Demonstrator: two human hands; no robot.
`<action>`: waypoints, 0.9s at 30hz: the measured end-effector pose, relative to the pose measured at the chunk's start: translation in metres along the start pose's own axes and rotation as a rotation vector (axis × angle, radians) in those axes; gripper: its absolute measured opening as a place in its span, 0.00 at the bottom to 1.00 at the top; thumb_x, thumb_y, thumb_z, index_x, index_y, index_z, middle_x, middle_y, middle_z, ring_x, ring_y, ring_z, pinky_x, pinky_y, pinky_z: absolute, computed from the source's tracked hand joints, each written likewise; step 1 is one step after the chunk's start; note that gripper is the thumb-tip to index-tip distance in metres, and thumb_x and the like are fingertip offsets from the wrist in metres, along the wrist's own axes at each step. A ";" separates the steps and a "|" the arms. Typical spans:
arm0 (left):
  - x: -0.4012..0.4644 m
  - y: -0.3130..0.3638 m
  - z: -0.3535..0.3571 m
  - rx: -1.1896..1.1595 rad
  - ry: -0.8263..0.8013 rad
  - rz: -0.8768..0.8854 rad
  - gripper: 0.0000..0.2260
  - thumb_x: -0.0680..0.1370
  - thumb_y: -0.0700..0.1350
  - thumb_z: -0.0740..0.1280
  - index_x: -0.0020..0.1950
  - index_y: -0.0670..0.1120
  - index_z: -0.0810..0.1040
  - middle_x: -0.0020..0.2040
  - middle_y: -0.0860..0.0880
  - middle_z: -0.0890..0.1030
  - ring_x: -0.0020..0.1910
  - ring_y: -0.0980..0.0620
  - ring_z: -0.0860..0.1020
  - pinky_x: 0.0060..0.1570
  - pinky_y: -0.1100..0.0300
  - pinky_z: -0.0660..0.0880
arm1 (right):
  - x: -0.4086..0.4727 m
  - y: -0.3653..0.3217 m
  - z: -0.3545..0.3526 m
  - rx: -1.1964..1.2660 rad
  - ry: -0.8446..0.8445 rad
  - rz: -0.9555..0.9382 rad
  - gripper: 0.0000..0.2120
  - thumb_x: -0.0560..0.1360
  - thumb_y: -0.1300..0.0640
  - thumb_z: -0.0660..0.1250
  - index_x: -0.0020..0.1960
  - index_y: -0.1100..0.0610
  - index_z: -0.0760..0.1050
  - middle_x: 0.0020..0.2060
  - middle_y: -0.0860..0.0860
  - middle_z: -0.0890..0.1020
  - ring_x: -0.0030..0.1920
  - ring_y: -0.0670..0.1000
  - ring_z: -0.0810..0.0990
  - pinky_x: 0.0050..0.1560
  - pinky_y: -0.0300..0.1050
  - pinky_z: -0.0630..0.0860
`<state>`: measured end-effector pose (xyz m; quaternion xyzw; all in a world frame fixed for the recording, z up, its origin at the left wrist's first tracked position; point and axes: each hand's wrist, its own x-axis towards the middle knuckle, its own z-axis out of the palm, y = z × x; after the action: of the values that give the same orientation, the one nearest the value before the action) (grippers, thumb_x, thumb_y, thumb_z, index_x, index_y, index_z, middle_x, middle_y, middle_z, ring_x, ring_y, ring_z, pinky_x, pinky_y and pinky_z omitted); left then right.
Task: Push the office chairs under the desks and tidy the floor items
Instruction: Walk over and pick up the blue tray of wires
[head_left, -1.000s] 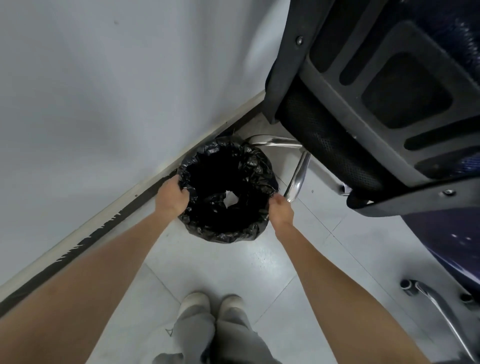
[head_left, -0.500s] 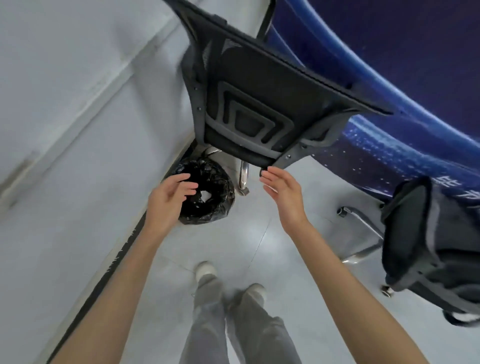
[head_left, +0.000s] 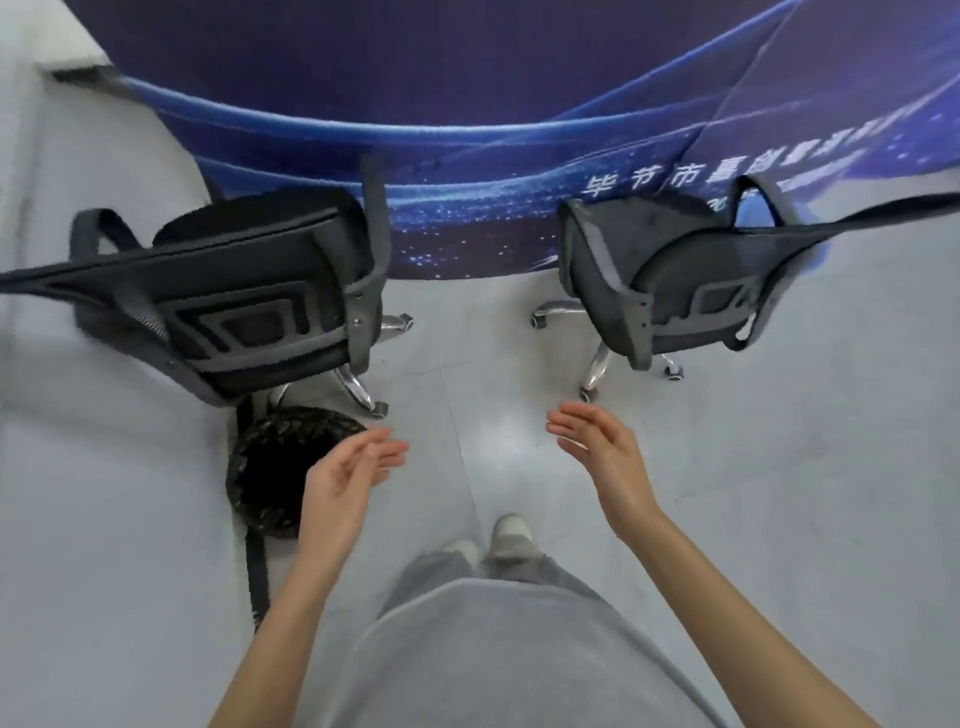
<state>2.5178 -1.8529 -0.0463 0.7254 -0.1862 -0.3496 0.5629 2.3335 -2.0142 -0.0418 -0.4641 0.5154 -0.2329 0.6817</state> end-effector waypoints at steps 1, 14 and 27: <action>0.002 -0.004 0.012 0.019 -0.076 -0.030 0.10 0.79 0.36 0.57 0.51 0.46 0.77 0.39 0.58 0.84 0.39 0.60 0.81 0.44 0.67 0.76 | -0.008 0.006 -0.012 0.035 0.073 0.010 0.11 0.78 0.65 0.56 0.50 0.56 0.77 0.49 0.56 0.82 0.51 0.52 0.81 0.54 0.42 0.77; 0.010 0.002 0.229 0.462 -1.056 0.061 0.13 0.79 0.36 0.59 0.47 0.53 0.77 0.38 0.63 0.83 0.38 0.63 0.80 0.40 0.70 0.74 | -0.106 0.094 -0.150 0.417 0.890 0.084 0.11 0.78 0.65 0.57 0.53 0.58 0.76 0.48 0.53 0.82 0.49 0.49 0.81 0.52 0.39 0.78; -0.093 0.055 0.586 0.377 -1.402 0.202 0.11 0.80 0.37 0.58 0.49 0.48 0.78 0.40 0.57 0.84 0.39 0.57 0.81 0.41 0.68 0.74 | -0.118 0.098 -0.418 0.641 1.215 0.062 0.11 0.78 0.66 0.56 0.52 0.58 0.76 0.48 0.56 0.82 0.50 0.53 0.82 0.49 0.40 0.78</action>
<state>2.0408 -2.2100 -0.0383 0.3950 -0.6257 -0.6401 0.2067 1.8914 -2.0396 -0.0859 -0.0116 0.7250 -0.5732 0.3817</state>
